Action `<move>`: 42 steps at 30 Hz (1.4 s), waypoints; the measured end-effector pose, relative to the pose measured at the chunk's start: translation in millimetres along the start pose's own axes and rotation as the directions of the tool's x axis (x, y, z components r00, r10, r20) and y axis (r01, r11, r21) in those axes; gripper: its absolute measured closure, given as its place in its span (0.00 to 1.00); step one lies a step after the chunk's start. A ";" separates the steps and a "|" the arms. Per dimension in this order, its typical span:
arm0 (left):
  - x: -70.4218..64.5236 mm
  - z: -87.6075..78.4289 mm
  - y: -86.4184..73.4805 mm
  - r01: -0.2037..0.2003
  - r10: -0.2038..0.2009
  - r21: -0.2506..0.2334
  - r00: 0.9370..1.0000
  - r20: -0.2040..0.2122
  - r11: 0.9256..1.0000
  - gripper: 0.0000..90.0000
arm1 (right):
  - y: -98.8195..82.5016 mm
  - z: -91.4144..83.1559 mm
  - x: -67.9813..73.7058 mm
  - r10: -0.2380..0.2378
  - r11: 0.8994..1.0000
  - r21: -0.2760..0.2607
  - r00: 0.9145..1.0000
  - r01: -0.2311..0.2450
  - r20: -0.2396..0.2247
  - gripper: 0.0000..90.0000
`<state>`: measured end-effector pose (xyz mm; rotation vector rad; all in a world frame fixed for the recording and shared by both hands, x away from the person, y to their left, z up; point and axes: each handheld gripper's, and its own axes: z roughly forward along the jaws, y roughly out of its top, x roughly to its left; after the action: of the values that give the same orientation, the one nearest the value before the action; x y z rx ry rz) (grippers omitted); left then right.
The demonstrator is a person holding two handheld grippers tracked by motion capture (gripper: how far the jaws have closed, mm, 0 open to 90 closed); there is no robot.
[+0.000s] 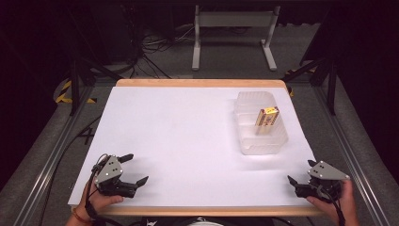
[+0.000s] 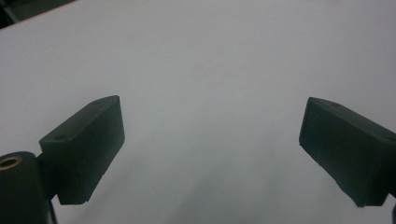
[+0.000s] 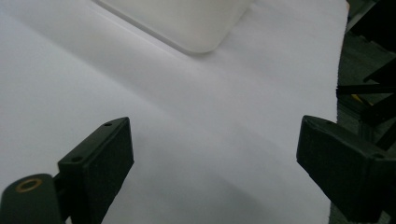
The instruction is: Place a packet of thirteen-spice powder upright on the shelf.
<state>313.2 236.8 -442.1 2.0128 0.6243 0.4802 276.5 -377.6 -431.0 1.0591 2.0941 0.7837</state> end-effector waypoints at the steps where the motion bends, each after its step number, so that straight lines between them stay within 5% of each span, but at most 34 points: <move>1: -0.2 -0.1 -0.2 0.004 -0.004 0.000 1.000 -0.001 1.000 0.08 | -2.5 -0.9 0.3 -0.004 1.000 0.002 1.000 0.004 0.013 0.12; 6: -1.2 -2.6 -0.8 0.003 -0.004 -0.007 1.000 -0.007 1.000 0.08 | -7.6 -1.0 -0.2 0.031 0.999 -0.026 0.999 -0.031 0.008 0.12; 23: -1.9 -2.7 -1.1 -0.004 0.004 -0.007 1.000 -0.011 1.000 0.08 | -4.4 3.3 4.4 0.042 0.998 -0.044 0.999 -0.041 0.024 0.12; 42: -0.5 -0.6 -0.1 -0.005 0.005 -0.006 1.000 -0.006 1.000 0.08 | 0.3 2.8 10.9 0.002 0.999 -0.046 1.000 -0.001 0.021 0.12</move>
<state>312.4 236.9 -441.9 2.0085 0.6207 0.4908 273.8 -367.7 -435.6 1.0401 2.0481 0.8148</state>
